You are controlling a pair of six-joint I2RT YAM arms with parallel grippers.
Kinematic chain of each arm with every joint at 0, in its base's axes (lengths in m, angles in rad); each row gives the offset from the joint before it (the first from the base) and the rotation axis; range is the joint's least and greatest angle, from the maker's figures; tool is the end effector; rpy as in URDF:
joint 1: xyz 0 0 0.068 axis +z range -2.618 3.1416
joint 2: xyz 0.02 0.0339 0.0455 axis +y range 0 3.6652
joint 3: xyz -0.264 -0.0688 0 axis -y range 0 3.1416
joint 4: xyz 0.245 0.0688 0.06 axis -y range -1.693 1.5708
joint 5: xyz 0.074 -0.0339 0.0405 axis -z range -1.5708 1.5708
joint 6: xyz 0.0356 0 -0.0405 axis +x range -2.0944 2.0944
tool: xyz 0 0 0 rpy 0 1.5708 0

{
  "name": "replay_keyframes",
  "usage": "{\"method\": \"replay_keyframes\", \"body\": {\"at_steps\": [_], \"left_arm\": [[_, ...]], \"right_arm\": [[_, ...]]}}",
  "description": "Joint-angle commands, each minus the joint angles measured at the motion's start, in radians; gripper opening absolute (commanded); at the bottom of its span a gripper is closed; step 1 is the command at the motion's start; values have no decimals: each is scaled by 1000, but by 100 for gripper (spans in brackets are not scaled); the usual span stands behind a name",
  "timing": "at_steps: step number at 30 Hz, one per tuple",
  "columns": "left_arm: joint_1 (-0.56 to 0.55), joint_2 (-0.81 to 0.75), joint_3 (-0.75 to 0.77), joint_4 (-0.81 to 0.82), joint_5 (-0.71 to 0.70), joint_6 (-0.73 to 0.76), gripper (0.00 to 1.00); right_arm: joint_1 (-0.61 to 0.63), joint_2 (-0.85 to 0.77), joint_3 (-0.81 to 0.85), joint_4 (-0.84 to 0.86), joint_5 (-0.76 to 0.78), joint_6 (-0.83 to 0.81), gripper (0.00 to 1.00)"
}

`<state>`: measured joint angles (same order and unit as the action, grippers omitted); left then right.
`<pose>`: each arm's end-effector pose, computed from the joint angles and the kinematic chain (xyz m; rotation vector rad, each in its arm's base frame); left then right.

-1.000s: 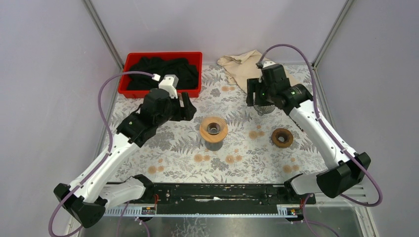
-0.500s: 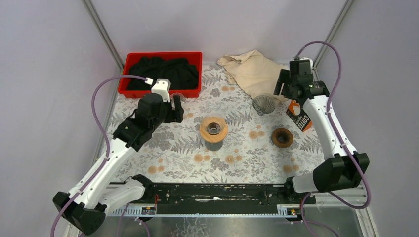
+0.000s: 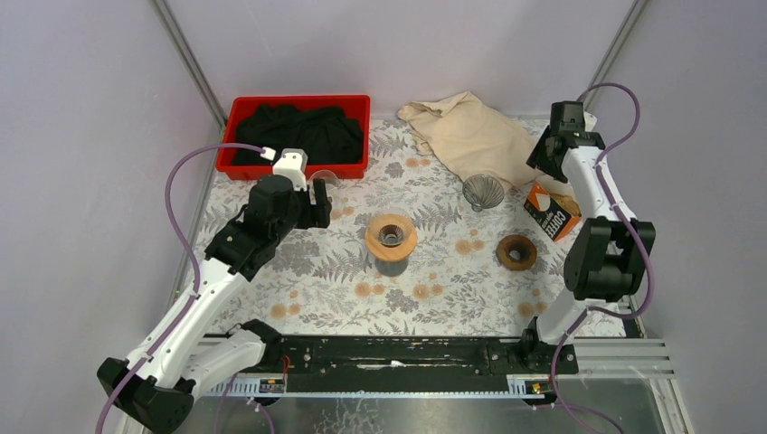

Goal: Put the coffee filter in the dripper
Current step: Adjust the coffee filter holder at the center of the board.

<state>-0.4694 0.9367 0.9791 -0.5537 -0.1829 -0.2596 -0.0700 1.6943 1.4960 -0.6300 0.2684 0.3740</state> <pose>0.1821 -0.0851 0.3432 0.1067 2.0801 -0.2560 0.3762 -0.0358 0.3062 0.6419 2.2792 -0.1762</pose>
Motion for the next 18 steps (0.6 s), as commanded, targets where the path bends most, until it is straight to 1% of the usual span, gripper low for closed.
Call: {"method": "replay_keyframes", "body": {"at_steps": [1,5,10,13,18], "left_arm": [[12,-10,-11,67,9,16,82],[18,-9,-14,69,13,16,82],[27,-4,-14,70,23,15,82],[31,-1,-15,72,34,14,82],[35,5,-14,73,41,14,82]], "right_arm": [[-19,56,68,51,-10,37,61],[-32,110,85,47,-34,43,56],[-36,137,83,41,-52,37,49],[-36,141,84,31,-58,24,40],[-36,121,68,-2,-80,-15,20]]}}
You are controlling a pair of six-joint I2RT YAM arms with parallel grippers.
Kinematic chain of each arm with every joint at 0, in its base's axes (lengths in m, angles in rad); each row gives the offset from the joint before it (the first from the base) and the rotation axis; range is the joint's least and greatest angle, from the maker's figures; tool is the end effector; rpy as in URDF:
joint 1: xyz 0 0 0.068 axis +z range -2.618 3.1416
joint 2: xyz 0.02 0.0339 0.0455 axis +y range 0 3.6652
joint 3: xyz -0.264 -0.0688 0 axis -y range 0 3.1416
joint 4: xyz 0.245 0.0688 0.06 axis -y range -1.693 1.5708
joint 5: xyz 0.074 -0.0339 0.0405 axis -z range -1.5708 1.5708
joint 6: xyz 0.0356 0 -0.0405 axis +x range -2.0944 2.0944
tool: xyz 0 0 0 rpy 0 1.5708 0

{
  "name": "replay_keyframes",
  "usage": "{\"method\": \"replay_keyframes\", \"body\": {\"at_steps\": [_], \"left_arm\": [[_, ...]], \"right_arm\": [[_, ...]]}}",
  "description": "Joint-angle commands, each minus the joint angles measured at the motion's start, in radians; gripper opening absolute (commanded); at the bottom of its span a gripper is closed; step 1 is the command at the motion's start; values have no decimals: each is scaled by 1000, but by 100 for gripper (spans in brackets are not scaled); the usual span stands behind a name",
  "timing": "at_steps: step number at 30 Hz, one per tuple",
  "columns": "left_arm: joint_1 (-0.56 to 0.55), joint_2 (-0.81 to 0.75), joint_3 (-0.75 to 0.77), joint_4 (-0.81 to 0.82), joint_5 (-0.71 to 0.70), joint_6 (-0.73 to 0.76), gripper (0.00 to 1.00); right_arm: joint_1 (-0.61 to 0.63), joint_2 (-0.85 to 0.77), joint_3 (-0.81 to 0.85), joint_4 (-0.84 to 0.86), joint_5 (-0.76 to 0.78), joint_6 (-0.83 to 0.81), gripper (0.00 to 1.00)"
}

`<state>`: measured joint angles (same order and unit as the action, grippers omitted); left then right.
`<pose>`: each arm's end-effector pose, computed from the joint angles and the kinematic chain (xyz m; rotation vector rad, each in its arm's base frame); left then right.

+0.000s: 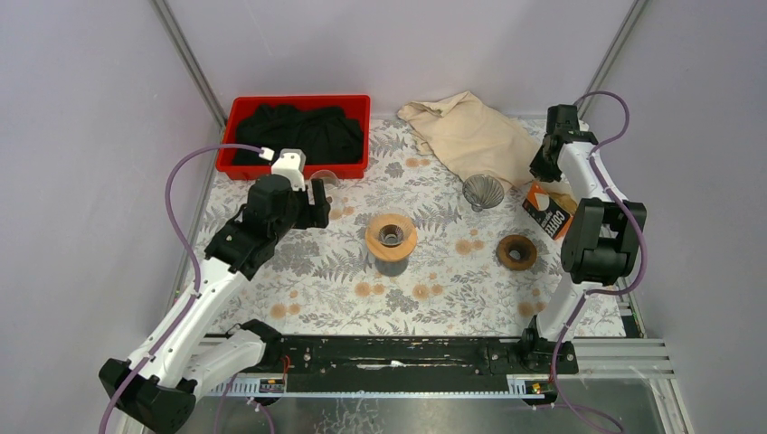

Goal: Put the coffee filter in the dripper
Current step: Adjust the coffee filter holder at the center of the board.

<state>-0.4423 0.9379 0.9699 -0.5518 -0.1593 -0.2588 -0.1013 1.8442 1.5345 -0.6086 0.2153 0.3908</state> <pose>0.1846 -0.0812 0.3400 0.0952 2.0917 -0.2597 0.4061 -0.0489 0.2637 0.6873 2.3671 -0.1432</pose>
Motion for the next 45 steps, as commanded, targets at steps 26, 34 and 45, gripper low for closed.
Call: {"method": "replay_keyframes", "body": {"at_steps": [26,34,45], "left_arm": [[7,-9,-16,92,67,12,82],[4,-38,-23,97,70,10,82],[4,-61,-33,105,70,13,82]], "right_arm": [[52,-253,-76,-149,-307,-601,0],[68,-310,-213,-83,-475,-833,0],[75,-234,-189,-155,-436,-973,6]]}}
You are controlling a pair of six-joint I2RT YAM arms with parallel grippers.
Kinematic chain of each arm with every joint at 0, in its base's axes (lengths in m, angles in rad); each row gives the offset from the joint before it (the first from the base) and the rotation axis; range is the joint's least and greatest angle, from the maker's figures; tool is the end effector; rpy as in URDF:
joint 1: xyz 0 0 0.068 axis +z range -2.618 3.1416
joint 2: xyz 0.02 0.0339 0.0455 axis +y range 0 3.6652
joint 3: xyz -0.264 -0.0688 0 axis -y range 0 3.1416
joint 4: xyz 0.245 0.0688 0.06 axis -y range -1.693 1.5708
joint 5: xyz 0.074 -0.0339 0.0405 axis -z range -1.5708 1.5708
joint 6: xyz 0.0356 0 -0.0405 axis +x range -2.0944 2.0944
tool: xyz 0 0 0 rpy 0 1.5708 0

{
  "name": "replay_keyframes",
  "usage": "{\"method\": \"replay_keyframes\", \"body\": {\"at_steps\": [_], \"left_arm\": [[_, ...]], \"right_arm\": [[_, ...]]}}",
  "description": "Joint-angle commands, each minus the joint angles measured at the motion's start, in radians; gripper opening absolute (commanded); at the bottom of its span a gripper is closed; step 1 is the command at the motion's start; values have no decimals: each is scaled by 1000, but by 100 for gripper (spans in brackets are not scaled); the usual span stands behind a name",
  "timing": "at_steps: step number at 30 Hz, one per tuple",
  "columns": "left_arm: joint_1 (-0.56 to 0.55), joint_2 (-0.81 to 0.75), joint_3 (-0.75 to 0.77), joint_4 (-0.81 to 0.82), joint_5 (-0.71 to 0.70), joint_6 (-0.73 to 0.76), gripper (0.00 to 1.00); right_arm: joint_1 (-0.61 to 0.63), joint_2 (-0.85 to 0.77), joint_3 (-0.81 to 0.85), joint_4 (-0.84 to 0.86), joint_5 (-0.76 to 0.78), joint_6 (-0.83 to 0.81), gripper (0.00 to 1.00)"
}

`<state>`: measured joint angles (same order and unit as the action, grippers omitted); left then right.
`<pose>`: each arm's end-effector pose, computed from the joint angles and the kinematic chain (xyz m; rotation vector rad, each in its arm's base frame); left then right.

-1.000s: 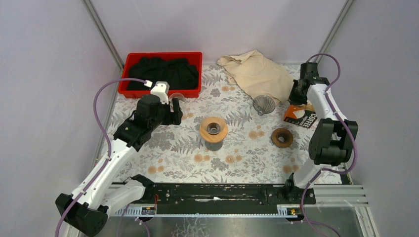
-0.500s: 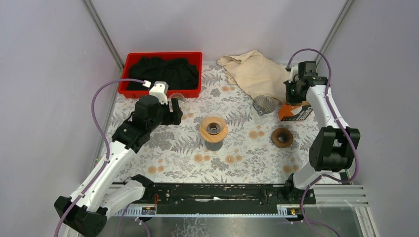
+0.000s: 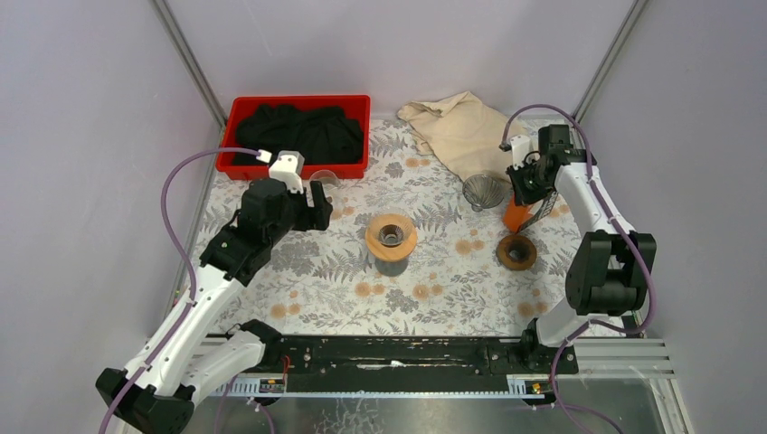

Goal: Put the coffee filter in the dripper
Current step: Adjust the coffee filter holder at the center of the board.

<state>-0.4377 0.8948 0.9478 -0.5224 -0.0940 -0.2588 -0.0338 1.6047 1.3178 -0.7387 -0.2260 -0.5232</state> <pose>0.1770 -0.0792 0.3428 0.1244 2.0512 -0.3396 0.3374 -0.0034 0.2726 -0.6981 2.4608 0.0825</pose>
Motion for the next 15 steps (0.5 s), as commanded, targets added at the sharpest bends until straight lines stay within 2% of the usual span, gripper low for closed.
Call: {"method": "replay_keyframes", "body": {"at_steps": [1,6,9,12,15], "left_arm": [[-1,-18,-12,76,5,12,82],[-1,-15,-12,76,8,12,82],[-1,-12,-11,76,11,12,82],[-1,-8,-12,76,11,12,82],[-2,-6,-12,76,11,12,82]], "right_arm": [[8,-5,24,-16,-4,-49,8],[7,-92,2,39,-4,20,29],[7,-148,-3,76,18,86,34],[8,-200,-7,119,100,203,36],[7,-263,-28,172,257,365,50]]}}
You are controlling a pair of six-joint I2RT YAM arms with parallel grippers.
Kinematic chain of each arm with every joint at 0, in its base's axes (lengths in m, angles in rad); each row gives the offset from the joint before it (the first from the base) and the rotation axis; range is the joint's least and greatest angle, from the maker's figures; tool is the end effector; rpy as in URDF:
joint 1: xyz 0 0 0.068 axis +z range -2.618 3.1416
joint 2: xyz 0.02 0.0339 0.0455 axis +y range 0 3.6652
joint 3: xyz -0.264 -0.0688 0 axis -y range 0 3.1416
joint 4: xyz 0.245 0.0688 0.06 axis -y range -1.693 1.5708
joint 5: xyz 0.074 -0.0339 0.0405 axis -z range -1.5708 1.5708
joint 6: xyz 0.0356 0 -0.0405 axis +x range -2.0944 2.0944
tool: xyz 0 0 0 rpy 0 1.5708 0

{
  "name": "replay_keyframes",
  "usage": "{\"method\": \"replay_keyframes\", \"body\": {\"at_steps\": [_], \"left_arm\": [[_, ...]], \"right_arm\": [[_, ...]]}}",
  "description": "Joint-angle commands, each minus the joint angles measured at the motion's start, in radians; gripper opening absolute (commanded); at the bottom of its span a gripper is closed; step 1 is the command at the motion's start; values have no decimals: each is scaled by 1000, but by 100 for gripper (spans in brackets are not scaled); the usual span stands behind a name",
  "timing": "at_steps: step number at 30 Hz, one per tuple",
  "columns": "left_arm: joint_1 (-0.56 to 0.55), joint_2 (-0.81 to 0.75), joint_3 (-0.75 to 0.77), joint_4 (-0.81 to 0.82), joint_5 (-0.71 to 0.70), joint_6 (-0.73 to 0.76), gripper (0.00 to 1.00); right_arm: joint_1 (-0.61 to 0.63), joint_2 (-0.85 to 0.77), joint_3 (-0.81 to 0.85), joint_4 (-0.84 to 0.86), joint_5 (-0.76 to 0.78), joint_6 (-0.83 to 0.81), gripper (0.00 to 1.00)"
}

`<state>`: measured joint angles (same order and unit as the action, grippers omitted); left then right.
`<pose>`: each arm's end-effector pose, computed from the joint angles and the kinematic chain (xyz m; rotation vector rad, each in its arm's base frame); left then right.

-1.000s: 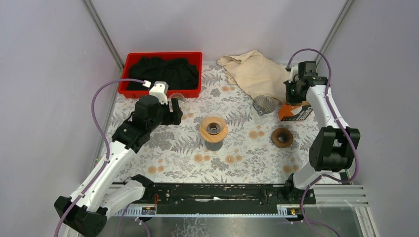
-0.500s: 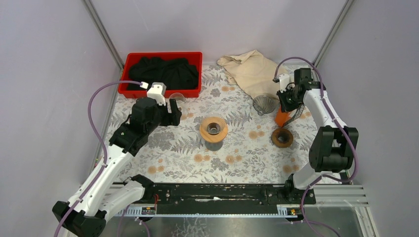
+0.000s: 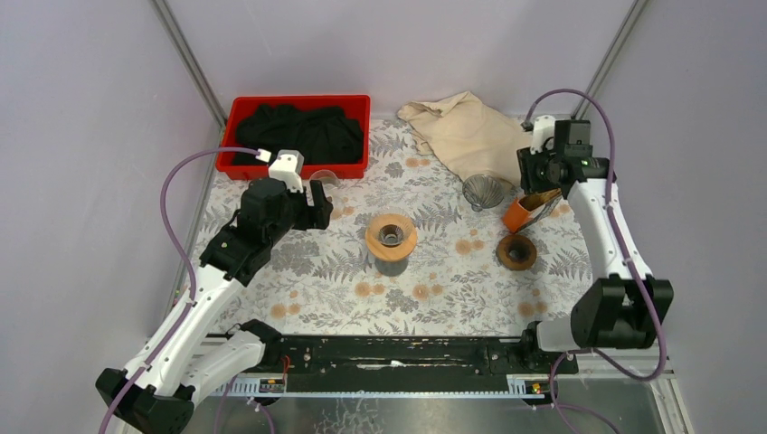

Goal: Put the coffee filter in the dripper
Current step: Adjust the coffee filter holder at the center of the board.

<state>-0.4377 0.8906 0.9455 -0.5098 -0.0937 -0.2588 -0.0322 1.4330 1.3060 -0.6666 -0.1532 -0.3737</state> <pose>0.1768 -0.0790 0.3440 0.1228 2.0371 -0.3445 0.3109 -0.0046 0.3256 -0.4724 2.3047 -0.0173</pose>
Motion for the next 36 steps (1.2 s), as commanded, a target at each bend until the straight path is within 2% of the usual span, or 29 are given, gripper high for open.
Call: {"method": "replay_keyframes", "body": {"at_steps": [1,7,10,18,27,36], "left_arm": [[-1,0,-8,64,10,12,82],[-1,6,-10,64,12,12,82],[-1,5,-10,64,12,13,82],[-2,2,-13,64,9,15,82],[-1,3,-13,65,10,15,82],[-2,4,-13,64,10,15,82]], "right_arm": [[6,-111,-30,113,244,264,53],[3,-162,-82,119,455,466,68],[-14,-140,-107,118,492,526,69],[-56,-43,-137,128,442,645,66],[-80,14,-175,166,394,656,48],[-83,52,-173,197,380,594,23]]}}
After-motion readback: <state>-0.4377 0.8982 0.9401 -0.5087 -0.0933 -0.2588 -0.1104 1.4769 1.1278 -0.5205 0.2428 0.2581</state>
